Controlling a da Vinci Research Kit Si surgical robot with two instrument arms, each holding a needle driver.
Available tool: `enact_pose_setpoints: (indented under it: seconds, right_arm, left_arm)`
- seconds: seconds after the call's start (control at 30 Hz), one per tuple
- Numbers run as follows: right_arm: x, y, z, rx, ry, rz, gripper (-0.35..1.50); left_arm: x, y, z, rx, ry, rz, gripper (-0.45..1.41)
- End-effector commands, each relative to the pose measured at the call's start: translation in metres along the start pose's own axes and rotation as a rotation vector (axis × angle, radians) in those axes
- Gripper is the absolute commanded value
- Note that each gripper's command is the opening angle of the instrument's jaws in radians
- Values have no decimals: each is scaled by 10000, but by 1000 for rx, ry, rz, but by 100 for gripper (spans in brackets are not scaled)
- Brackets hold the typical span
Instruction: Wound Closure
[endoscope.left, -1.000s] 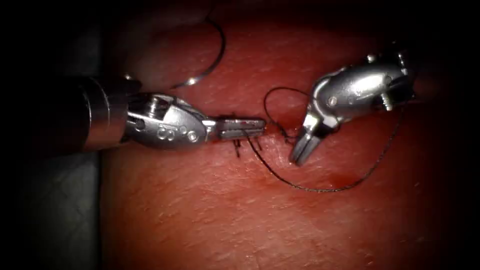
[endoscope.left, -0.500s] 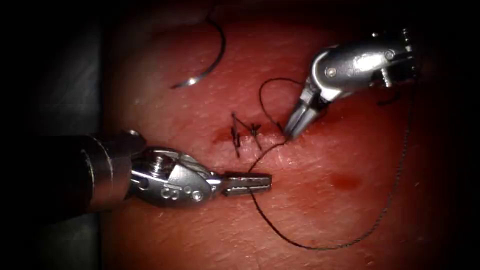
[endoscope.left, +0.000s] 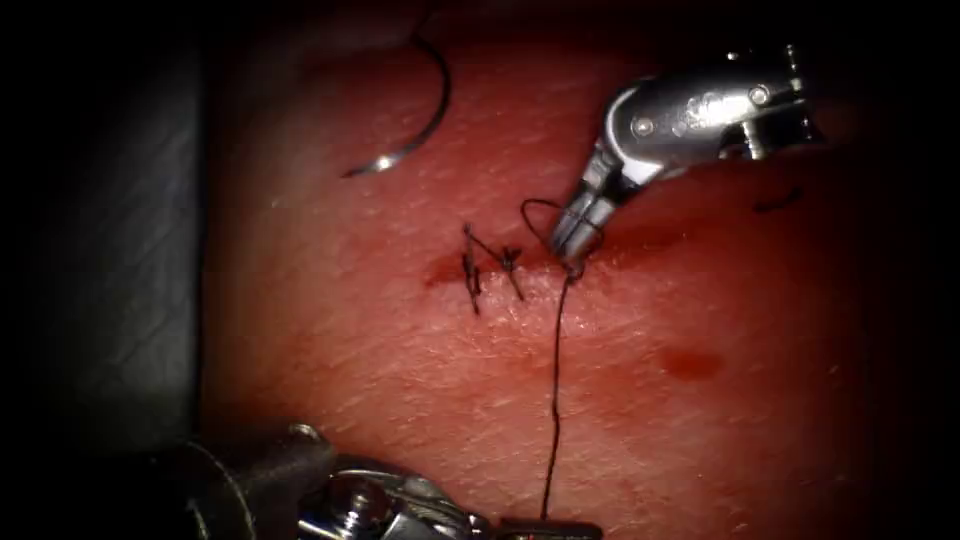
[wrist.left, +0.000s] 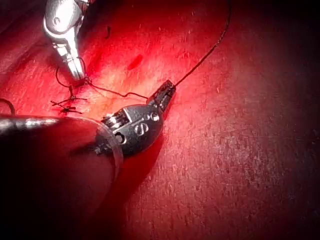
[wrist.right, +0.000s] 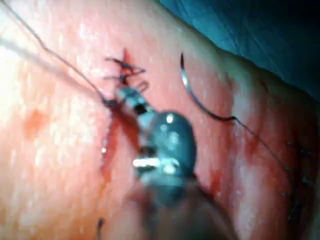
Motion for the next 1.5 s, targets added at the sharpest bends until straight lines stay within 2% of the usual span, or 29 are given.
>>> enact_pose_setpoints:
  seconds: [0.03, 0.33, 0.53, 1.17, 1.5]
  right_arm:
    - [-4, 4, 9, 1, 1, 0, -35]
    - [-9, 7, 9, -6, -4, 4, -35]
    - [-12, 9, 8, -12, -7, 7, -35]
    - [-18, 24, 7, -49, -26, 23, -35]
    - [-23, 23, 7, -61, -47, 24, -35]
  left_arm:
    - [1, 9, 6, -6, 4, -5, -45]
    - [28, 36, 6, -14, 18, -10, -45]
    - [64, 74, -1, -31, 31, -13, -45]
    - [122, 117, 3, -64, 80, -7, -45]
    - [134, 145, 9, -91, 105, -17, -45]
